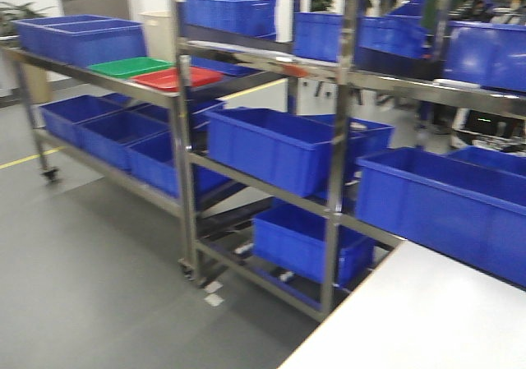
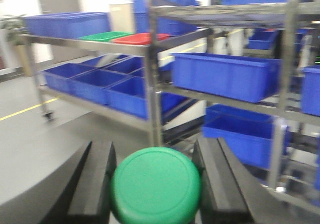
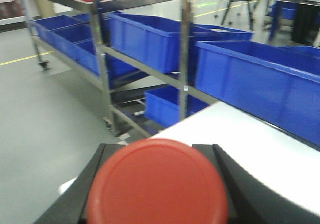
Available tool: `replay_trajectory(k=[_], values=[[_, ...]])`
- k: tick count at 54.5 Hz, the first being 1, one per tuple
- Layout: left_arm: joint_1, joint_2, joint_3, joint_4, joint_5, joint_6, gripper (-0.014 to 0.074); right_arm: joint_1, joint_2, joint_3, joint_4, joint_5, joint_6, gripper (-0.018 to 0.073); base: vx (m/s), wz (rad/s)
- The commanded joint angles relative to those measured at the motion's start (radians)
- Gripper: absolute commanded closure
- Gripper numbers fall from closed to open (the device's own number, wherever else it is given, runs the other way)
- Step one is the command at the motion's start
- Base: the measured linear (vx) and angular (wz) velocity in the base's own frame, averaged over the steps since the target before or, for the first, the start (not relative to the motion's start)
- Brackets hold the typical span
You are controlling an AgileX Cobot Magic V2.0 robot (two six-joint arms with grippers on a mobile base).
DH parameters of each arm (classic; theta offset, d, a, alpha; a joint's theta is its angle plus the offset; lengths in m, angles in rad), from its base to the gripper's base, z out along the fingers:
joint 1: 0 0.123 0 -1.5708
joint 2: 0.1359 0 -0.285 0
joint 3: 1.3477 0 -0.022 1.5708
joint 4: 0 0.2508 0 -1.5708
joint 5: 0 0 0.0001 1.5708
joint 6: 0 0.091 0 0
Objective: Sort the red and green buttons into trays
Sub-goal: 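Drive the base to the green and red trays holding both buttons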
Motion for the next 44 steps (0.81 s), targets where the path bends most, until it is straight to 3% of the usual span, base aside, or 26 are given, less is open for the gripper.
replay_trajectory(k=[1,24,44], values=[[-0.003,0.004,-0.038,0.001,-0.064,-0.007,0.0594,-0.001,0.003,-0.036,-0.012,-0.078,-0.002,0.0559,-0.14,0.63],[-0.003,0.004,-0.038,0.001,-0.064,-0.007,0.0594,-0.001,0.003,-0.036,-0.012,-0.078,-0.002,0.0559,-0.08,0.59],[-0.003,0.004,-0.038,0.001,-0.064,-0.007,0.0594,-0.001,0.003,-0.036,-0.012,-0.070,-0.002,0.0559,0.11,0.58]])
